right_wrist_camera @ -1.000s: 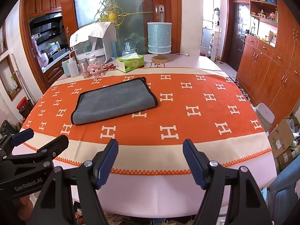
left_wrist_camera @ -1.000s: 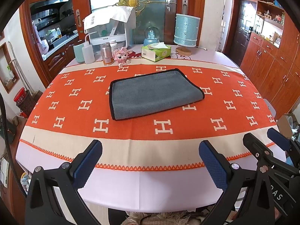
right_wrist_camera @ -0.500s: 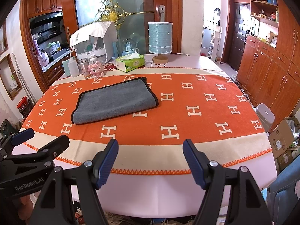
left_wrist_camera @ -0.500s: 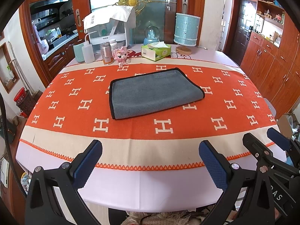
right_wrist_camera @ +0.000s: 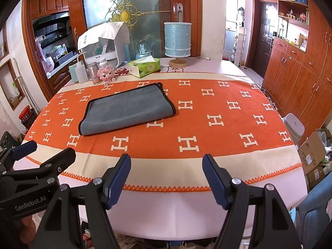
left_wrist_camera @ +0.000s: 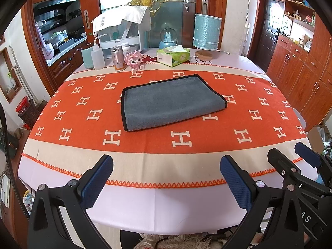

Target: Fold towel

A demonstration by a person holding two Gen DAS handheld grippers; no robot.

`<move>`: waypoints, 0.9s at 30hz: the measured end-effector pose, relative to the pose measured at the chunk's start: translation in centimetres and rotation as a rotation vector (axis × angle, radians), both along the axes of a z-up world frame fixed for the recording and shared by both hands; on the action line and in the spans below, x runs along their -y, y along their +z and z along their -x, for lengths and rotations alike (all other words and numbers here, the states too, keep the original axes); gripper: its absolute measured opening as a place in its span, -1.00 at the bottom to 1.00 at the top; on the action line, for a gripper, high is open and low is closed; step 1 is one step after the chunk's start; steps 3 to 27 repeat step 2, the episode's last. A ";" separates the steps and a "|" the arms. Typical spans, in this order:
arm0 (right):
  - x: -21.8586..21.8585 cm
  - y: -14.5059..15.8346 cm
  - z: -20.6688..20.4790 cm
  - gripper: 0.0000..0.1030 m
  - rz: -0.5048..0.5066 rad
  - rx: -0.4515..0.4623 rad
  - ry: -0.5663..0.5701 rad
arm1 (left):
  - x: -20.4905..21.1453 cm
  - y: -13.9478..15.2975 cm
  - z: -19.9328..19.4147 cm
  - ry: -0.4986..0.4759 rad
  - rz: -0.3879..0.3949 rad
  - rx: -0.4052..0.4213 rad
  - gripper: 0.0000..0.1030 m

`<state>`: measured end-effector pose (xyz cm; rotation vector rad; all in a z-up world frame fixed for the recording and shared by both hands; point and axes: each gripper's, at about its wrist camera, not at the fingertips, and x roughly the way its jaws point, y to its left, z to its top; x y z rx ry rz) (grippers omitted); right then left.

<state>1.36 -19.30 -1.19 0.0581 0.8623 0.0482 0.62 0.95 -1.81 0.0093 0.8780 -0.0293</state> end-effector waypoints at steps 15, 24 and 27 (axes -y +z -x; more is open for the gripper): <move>0.0 0.0 0.0 0.39 0.000 0.000 0.000 | -0.1 -0.1 0.1 0.001 -0.001 -0.002 0.99; 0.0 0.0 0.0 0.39 0.000 0.000 0.000 | -0.1 -0.1 0.1 0.001 -0.001 -0.002 0.99; 0.0 0.0 0.0 0.39 0.000 0.000 0.000 | -0.1 -0.1 0.1 0.001 -0.001 -0.002 0.99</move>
